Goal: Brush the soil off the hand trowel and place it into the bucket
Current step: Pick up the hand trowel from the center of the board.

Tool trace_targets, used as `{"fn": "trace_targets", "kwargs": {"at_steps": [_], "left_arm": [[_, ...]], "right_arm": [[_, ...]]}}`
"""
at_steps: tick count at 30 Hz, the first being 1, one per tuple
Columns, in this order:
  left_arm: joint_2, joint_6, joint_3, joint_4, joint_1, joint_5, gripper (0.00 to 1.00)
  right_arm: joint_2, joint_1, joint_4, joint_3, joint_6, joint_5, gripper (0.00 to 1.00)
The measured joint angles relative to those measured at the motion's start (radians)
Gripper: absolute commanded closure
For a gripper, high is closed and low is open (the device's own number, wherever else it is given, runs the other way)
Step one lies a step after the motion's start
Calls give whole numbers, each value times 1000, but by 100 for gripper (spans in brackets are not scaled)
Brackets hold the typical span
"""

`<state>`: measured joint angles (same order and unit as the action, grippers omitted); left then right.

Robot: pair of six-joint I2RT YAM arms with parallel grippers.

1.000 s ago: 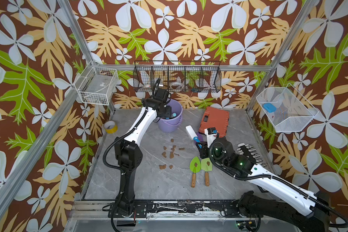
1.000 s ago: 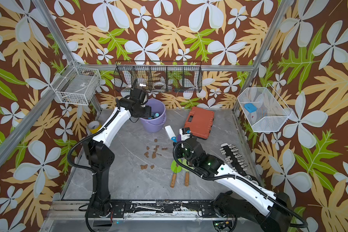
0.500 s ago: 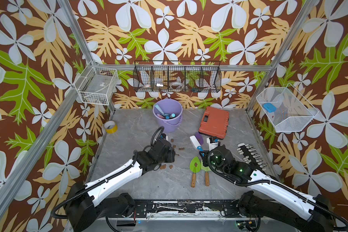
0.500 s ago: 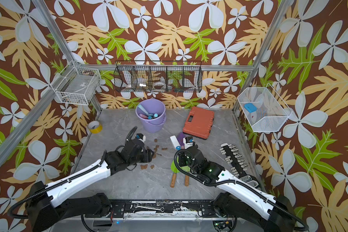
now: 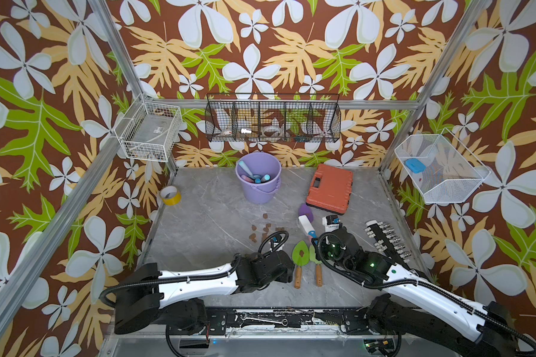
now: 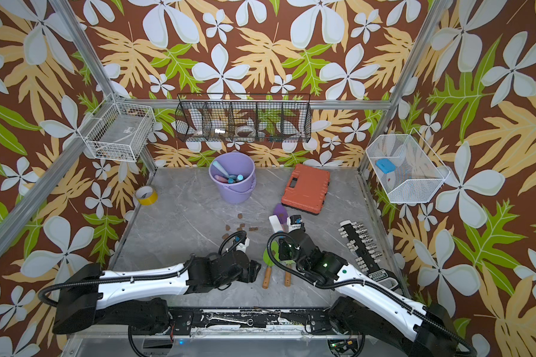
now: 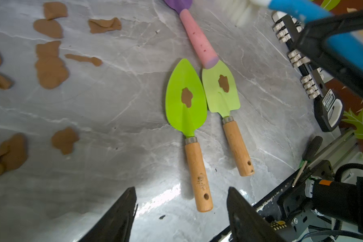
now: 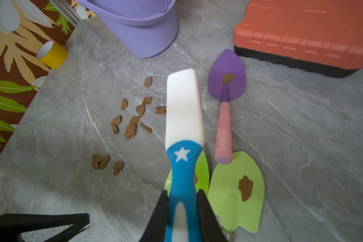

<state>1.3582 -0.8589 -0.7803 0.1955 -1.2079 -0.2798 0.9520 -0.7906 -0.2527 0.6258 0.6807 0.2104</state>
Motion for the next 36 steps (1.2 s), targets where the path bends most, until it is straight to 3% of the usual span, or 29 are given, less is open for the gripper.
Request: {"fn": "trace_targets", "kwargs": {"at_steps": [8,14,21,36], "left_arm": [[271,24,-115,-8,-76,46,29],[386,27,-185,39,-86,51,32],[431,28,-221,69,-90,8,46],[468,25,-243,96,-103,-87,62]], "right_arm": [[-106,110,-21,-52,35,-5,100],[-144,167,-33,-70,43,-49,100],[-145,169,-37,-58,37,-56,100],[-137,169,-37,-48,38,-79,100]]}}
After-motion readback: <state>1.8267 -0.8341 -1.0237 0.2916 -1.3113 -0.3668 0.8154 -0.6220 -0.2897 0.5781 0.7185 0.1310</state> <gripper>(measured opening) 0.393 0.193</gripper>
